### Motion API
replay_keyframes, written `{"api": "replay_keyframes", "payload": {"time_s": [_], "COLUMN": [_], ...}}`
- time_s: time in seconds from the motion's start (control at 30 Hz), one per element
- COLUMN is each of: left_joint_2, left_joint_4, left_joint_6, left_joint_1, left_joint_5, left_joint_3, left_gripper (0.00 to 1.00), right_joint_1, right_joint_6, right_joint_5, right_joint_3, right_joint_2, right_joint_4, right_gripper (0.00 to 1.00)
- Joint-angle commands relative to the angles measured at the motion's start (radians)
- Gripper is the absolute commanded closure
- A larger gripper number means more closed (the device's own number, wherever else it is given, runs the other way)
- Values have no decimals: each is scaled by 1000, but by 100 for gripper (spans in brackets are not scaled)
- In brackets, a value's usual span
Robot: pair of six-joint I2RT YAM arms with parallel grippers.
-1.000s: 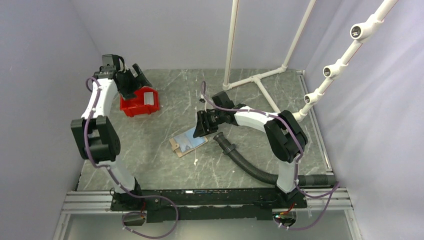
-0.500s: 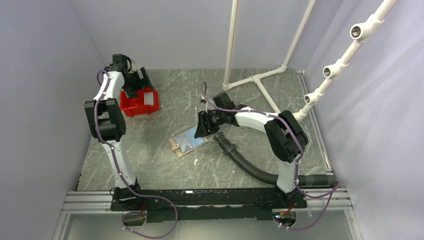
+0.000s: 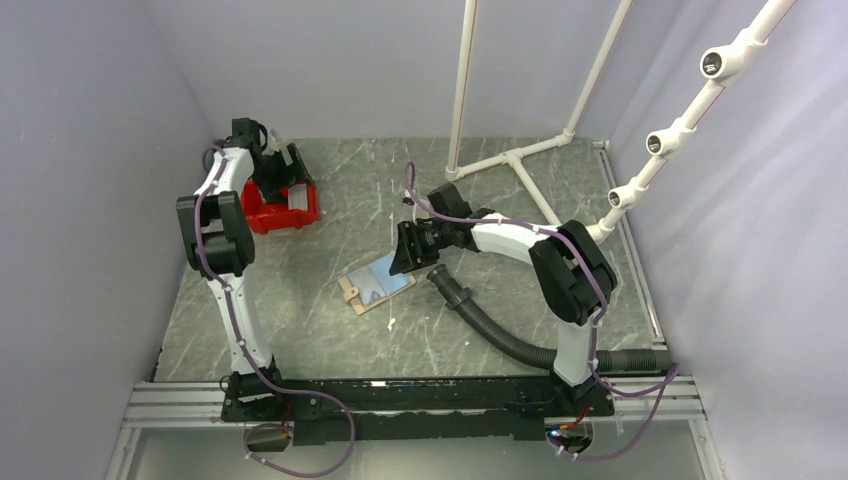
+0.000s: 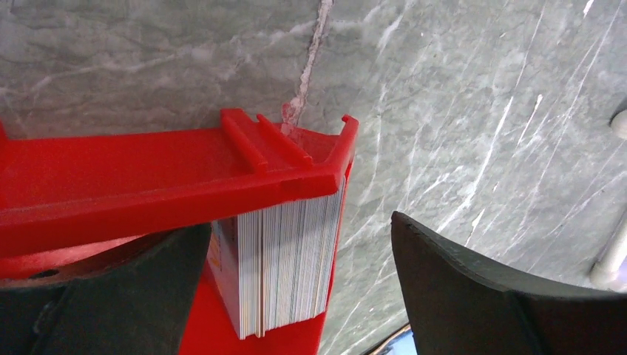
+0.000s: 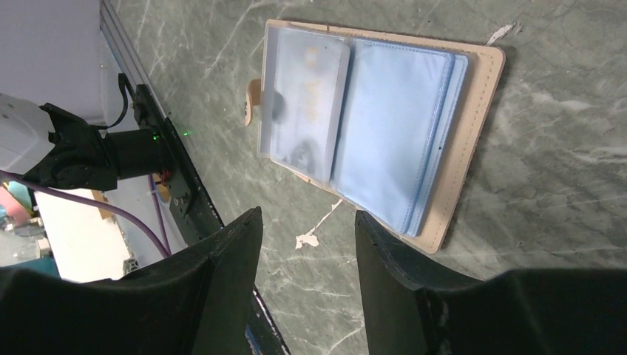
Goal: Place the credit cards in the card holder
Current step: Pick up the credit card from the storage box.
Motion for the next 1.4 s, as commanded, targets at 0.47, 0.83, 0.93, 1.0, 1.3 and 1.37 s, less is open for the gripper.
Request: {"api": "replay_keyframes", "payload": {"time_s": [0.47,0.83,0.93,1.0,1.3,1.37], "left_joint_2": [-97,-129,-115,-105,-108,-110], "left_joint_4": [121,116,105,90,82,70], "left_joint_6": [-42,-27,-28,-28,-17,-10], "left_joint_1": [27,27,27,27,26,27], "left_joint_5": [162,154,148,145,121,102], "left_joint_3": [-103,-106,-99,-90,-82,-75], "left_gripper": [25,33,38,43,61,67], "right_joint_1": [-6,-6,-6,-7,-6,-6], "right_joint_6": [-13,-6,-7,-9,-5,-4], "right_joint_5": [-16,-24,-23,-23,-31,-34], "right_joint_3": [10,12,13,16,20,20], "right_joint_2": [5,18,19,21,30,31], "right_joint_4": [40,49,46,45,47,49], "right_gripper": [48,48,48,48,48,48]}}
